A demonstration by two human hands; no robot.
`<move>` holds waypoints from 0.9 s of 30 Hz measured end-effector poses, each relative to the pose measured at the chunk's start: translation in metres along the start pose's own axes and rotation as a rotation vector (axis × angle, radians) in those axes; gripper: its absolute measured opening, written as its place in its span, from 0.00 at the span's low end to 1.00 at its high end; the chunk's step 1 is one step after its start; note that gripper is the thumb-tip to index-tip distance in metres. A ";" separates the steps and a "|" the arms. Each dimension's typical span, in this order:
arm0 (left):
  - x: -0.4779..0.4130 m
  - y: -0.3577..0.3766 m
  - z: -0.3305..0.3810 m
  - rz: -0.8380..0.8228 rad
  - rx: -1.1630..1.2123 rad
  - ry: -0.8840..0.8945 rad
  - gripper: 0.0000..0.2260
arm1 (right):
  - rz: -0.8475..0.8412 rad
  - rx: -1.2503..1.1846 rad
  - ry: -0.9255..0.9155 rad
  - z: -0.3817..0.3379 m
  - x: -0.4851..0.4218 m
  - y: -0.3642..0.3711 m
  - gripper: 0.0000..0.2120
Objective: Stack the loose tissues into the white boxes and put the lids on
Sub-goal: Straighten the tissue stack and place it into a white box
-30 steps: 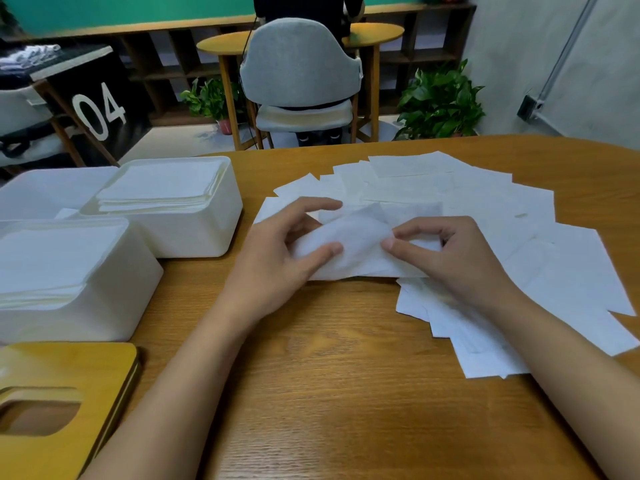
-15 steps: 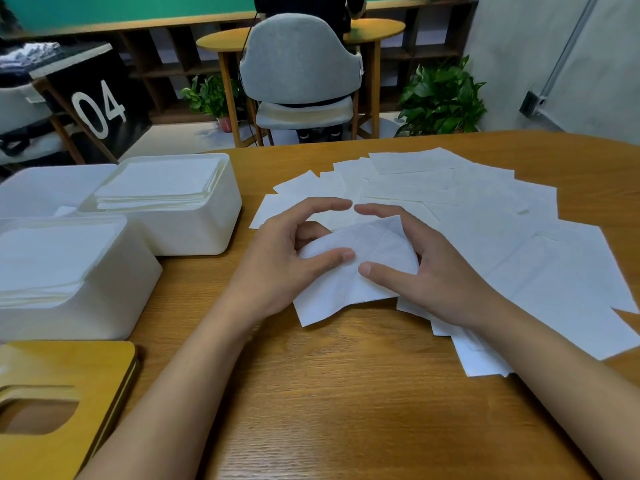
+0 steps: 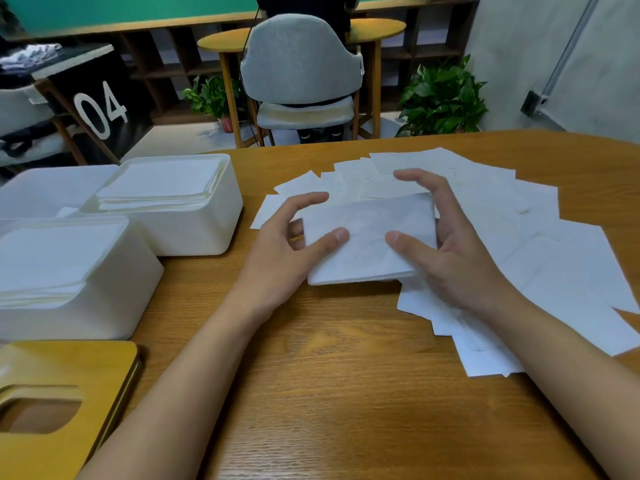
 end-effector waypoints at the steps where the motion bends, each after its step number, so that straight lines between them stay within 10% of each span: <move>1: 0.001 0.003 0.000 -0.020 0.043 0.006 0.23 | 0.000 0.040 0.000 -0.001 0.000 -0.001 0.22; 10: -0.010 0.002 -0.023 -0.013 -0.695 0.175 0.25 | 0.250 0.349 0.126 0.015 -0.001 -0.032 0.16; 27: -0.008 0.010 -0.009 -0.043 -0.766 0.401 0.13 | 0.305 0.383 0.089 0.006 0.001 -0.038 0.15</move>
Point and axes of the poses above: each hand's wrist, its own x-axis away from the middle knuckle, its own y-axis out of the palm, z = x × y, the point moved 7 cm from there along -x, towards the middle knuckle, and after that the axes turned 7 degrees about -x, right-handed, at the moved point
